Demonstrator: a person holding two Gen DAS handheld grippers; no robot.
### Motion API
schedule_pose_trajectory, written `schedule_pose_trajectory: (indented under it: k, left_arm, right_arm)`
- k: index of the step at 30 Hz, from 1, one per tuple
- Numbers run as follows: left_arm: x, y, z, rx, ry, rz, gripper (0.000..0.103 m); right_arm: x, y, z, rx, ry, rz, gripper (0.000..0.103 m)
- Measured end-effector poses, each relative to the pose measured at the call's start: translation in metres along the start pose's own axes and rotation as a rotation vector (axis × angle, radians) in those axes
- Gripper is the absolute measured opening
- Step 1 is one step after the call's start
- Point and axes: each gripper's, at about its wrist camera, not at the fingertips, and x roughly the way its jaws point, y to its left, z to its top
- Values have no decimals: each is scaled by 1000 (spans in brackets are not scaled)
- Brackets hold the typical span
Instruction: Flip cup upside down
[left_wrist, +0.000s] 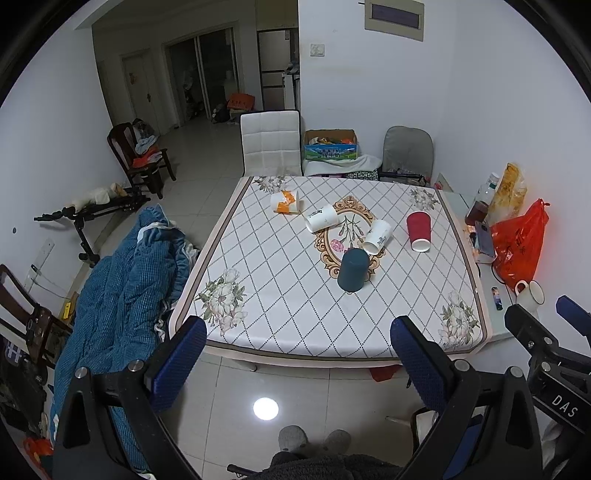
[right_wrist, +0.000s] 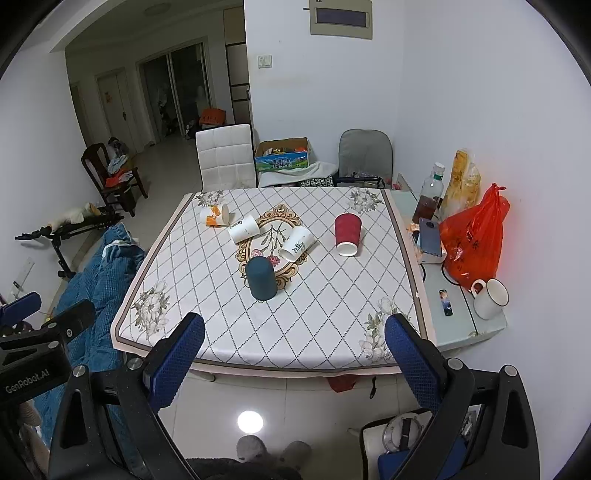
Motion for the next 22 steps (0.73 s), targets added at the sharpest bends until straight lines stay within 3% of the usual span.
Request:
schedule_pose_trajectory:
  k: [22]
  left_arm:
    - [-6,4,-2,15,-20,16,102]
  right_arm:
    - [0,-3,-2,8,8,13,100]
